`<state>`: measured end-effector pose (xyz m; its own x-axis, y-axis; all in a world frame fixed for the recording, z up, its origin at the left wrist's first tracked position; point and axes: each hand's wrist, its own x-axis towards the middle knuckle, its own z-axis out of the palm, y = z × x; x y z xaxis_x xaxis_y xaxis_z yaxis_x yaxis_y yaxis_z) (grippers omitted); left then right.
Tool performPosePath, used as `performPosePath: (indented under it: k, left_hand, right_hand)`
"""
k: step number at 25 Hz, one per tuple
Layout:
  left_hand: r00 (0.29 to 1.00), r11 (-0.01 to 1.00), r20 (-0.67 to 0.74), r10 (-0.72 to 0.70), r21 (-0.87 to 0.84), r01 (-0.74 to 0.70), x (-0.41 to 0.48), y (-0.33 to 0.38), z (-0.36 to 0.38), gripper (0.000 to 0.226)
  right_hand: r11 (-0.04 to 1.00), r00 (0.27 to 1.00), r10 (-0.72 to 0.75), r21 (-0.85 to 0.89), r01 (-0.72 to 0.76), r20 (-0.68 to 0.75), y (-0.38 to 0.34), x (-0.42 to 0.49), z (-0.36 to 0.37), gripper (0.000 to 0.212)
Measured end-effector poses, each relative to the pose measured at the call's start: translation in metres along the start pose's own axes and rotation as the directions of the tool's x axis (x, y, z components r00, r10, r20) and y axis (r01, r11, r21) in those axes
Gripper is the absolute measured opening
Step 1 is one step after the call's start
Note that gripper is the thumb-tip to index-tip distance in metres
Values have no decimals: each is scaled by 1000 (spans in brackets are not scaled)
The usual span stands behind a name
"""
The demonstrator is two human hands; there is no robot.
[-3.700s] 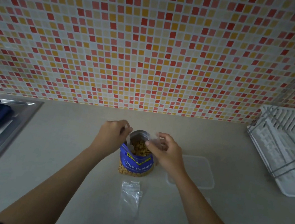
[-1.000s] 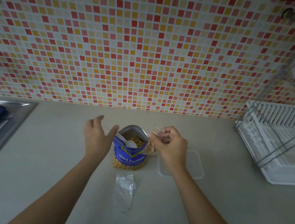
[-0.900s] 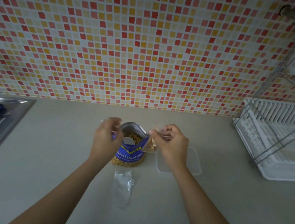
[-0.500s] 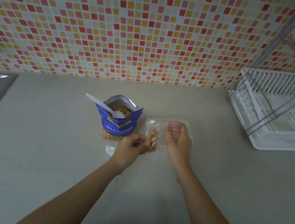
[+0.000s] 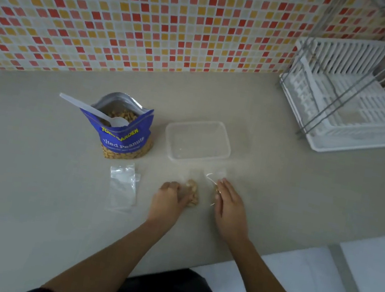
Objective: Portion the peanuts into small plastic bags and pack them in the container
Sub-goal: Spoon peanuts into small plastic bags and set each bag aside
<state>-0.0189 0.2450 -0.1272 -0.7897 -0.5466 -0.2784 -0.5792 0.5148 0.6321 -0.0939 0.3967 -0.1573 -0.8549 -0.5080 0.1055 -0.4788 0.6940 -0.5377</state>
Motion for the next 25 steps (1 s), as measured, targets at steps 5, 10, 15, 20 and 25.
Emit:
performPosePath:
  k: [5,10,15,20,25]
  left_hand:
    - [857,853,-161,489,291,-432,7,-34,10,40]
    - [885,795,205,418,390,-465,8,-19,31,49]
    - [889,787,302,345,423,-449,8,5,45,51]
    - [913,832,212,349,378,-406,3,8,36,51]
    - [921,874,101,376,291,-389,-3,-16,-2,64]
  right_hand:
    - [983,984,0,-183,34,181,-3,-1,3,50]
    - [969,950,39,-243,40,311,11,9,0,64]
    - [969,936,6,-235,82,351,23,17,-14,69]
    - [975,953,9,-213,58,302,13,17,-21,65]
    - [976,961,-96,-164,141,258,-24,21,-8,64]
